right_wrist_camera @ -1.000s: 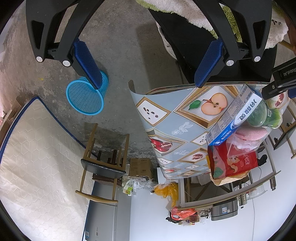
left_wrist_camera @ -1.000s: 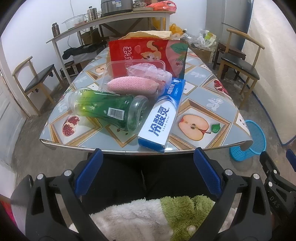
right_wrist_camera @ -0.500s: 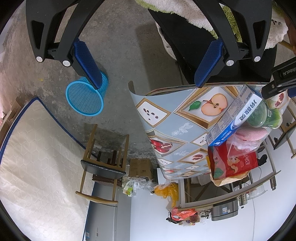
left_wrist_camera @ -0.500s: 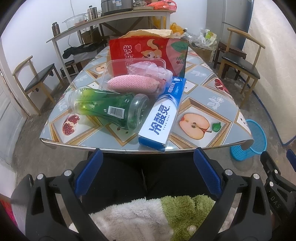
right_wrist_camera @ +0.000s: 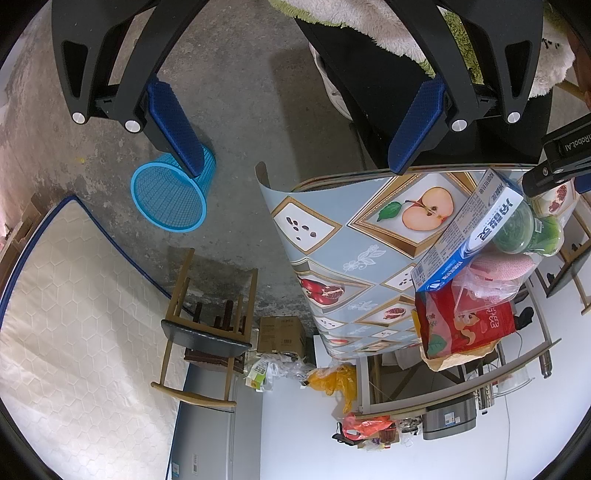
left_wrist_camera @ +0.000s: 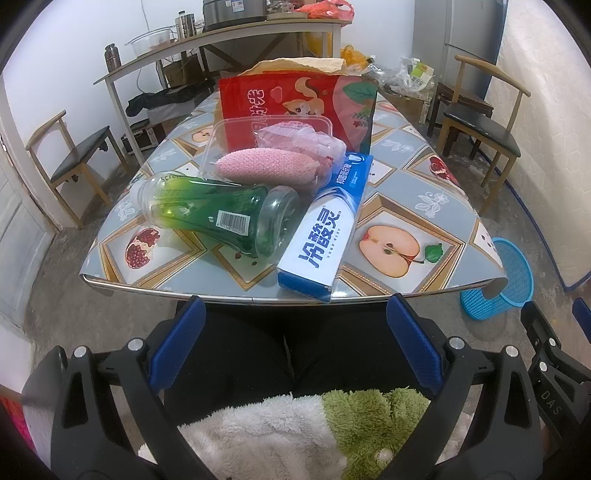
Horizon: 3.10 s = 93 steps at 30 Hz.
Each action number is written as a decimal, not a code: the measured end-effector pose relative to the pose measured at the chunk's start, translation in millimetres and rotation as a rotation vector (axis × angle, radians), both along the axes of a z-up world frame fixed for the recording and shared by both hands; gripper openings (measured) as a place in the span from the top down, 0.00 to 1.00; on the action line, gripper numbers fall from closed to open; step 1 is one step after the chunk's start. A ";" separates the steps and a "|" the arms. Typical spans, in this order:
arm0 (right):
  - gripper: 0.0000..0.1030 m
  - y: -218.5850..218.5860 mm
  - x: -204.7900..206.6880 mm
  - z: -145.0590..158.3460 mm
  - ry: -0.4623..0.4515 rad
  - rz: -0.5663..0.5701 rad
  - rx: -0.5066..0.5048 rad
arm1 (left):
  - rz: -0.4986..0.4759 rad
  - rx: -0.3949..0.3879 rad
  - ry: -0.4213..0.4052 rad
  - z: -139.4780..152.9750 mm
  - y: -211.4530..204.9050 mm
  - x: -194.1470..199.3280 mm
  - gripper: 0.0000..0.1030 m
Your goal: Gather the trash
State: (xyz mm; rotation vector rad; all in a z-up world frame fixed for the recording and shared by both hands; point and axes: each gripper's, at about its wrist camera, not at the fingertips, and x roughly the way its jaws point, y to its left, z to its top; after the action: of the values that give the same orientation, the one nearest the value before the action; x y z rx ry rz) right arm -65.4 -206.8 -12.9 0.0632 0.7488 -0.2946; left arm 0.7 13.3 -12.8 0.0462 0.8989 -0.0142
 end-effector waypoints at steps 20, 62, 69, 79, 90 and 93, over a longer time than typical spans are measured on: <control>0.06 -1.3 0.6 -1.1 0.004 -0.002 0.005 | 0.001 0.001 0.003 -0.6 0.9 -0.9 0.08; 0.06 46.4 95.2 35.5 -0.246 0.382 0.108 | -0.009 -0.369 -0.158 11.1 108.5 28.1 0.08; 0.06 78.0 156.0 48.0 -0.180 0.654 0.288 | -0.104 -0.354 -0.251 32.3 113.3 51.3 0.08; 0.32 143.1 201.0 19.1 -0.004 0.883 0.197 | -0.179 -0.402 -0.233 21.9 131.5 89.3 0.24; 0.62 130.5 208.2 9.5 0.035 0.849 0.146 | -0.285 -0.395 -0.166 9.2 129.4 112.9 0.37; 0.67 124.4 213.0 9.1 0.034 0.824 0.176 | -0.337 -0.353 -0.160 8.5 117.8 114.1 0.37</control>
State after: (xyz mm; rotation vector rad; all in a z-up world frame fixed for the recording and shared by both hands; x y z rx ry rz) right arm 147.5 -82.4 -3.8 -0.0859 0.7734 0.5564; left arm 114.8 131.1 -4.3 -0.1293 0.7098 -0.4762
